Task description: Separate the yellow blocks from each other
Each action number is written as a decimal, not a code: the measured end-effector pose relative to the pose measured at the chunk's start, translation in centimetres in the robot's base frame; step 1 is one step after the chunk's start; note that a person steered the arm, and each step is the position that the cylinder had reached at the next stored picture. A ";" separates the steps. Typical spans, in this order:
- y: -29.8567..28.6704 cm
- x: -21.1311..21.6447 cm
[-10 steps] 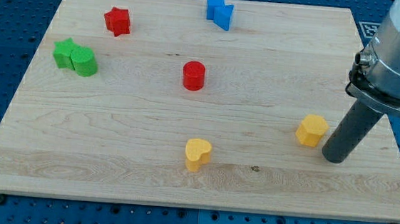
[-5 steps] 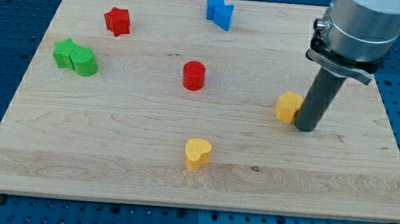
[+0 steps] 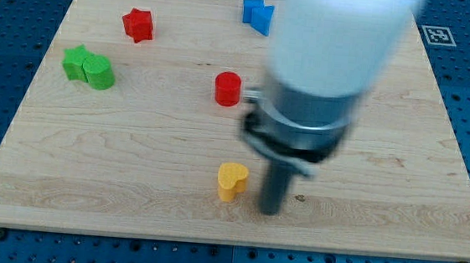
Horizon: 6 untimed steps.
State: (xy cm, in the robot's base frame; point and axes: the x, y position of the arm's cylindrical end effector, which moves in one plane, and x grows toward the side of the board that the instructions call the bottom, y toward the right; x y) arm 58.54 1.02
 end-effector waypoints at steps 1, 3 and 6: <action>-4.2 0.0; -4.3 -1.9; -4.3 -6.5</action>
